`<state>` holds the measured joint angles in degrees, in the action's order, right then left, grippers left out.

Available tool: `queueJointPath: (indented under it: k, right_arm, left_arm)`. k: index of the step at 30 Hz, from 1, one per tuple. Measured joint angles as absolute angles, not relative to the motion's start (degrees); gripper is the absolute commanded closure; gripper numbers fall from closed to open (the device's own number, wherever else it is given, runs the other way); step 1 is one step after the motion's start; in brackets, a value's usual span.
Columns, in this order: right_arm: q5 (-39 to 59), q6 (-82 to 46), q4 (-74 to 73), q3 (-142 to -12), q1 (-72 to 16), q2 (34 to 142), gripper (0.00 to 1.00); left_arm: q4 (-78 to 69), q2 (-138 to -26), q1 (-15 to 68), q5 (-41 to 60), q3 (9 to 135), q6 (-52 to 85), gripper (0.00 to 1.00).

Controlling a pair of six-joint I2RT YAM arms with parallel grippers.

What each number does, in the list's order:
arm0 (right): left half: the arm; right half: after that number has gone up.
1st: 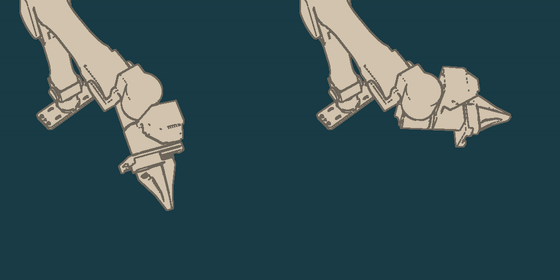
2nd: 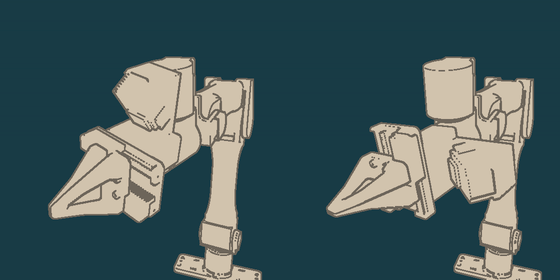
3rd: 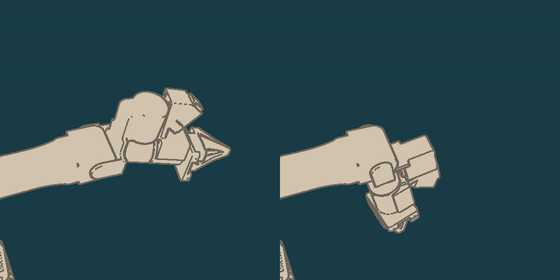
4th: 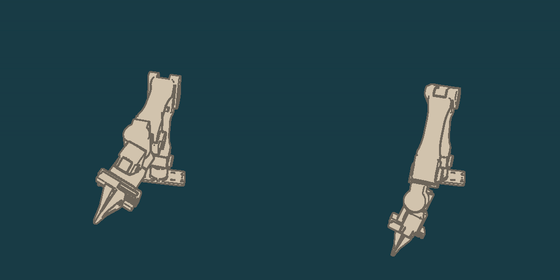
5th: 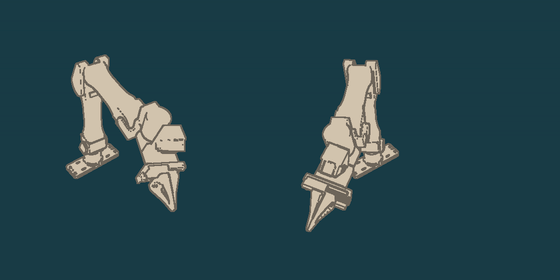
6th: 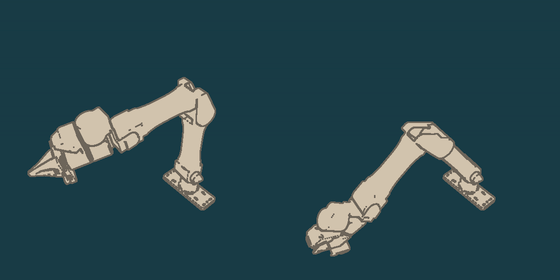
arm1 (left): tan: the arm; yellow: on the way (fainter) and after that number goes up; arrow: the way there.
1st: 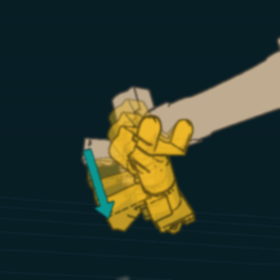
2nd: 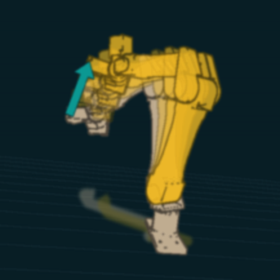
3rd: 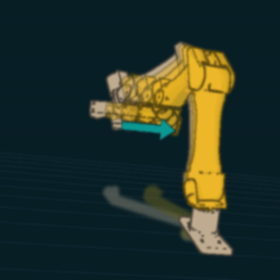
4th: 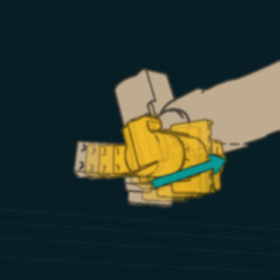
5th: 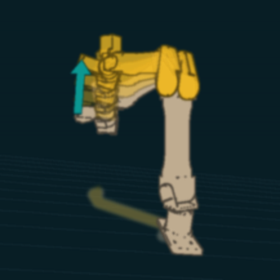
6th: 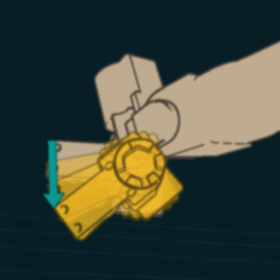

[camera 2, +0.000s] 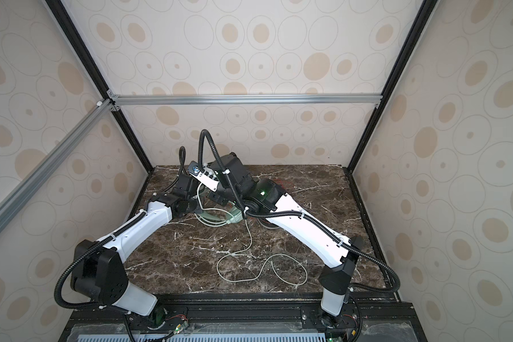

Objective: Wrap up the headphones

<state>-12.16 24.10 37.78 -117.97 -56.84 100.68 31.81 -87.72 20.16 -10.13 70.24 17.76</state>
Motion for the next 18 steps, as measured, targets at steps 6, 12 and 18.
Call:
queueJointPath:
  k: [6,12,18]
  right_arm:
    - [-9.4,23.3,36.3,-115.3,-60.1,100.4,1.0]
    - [-11.2,22.1,35.7,-116.4,-60.8,100.9,1.0]
    - [-12.1,22.0,35.6,-117.8,-60.7,101.6,1.0]
  left_arm:
    - [31.7,-86.8,20.1,-10.0,69.7,17.7,1.0]
    - [31.6,-85.6,20.2,-9.3,69.3,17.7,1.0]
    - [31.4,-85.1,20.1,-9.4,68.4,17.7,1.0]
